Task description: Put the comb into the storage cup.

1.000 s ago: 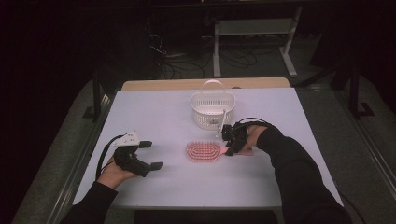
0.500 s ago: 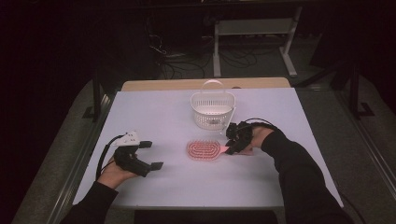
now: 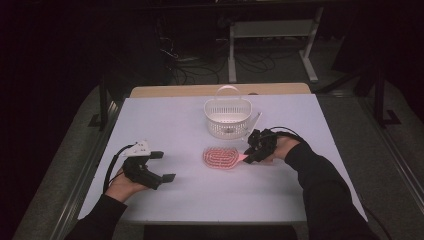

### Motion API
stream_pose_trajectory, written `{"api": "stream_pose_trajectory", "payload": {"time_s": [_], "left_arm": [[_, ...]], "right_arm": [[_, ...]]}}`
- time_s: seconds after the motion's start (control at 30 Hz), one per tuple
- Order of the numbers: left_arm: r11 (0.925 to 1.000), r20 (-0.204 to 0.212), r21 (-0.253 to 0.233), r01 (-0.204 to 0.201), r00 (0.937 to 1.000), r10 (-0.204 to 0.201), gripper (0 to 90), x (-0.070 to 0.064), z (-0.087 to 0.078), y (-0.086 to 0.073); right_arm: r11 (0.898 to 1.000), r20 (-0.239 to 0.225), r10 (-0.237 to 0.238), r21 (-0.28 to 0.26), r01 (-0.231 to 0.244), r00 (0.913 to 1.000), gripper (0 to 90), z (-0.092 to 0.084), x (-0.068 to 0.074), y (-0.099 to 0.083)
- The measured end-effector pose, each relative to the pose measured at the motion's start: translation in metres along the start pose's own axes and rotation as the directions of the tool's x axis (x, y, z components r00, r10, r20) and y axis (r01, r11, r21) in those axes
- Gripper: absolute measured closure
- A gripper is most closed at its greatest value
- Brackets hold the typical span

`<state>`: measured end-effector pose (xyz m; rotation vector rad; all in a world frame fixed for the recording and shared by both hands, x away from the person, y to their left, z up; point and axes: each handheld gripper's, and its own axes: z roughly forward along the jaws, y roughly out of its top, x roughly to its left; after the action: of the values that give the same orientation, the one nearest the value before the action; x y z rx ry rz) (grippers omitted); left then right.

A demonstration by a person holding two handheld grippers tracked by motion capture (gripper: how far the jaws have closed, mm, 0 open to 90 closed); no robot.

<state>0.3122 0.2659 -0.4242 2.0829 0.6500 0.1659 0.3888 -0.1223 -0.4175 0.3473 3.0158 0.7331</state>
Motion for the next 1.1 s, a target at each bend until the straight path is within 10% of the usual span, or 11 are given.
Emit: {"api": "stream_pose_trajectory", "payload": {"time_s": [1.1], "left_arm": [[1.0000, 0.003, 0.002, -0.003, 1.0000, 0.003, 0.4, 0.000, 0.001, 0.000]], "right_arm": [[0.991, 0.022, -0.033, 0.134, 0.030, 0.9992, 67.0, 0.027, 0.010, 0.010]]}}
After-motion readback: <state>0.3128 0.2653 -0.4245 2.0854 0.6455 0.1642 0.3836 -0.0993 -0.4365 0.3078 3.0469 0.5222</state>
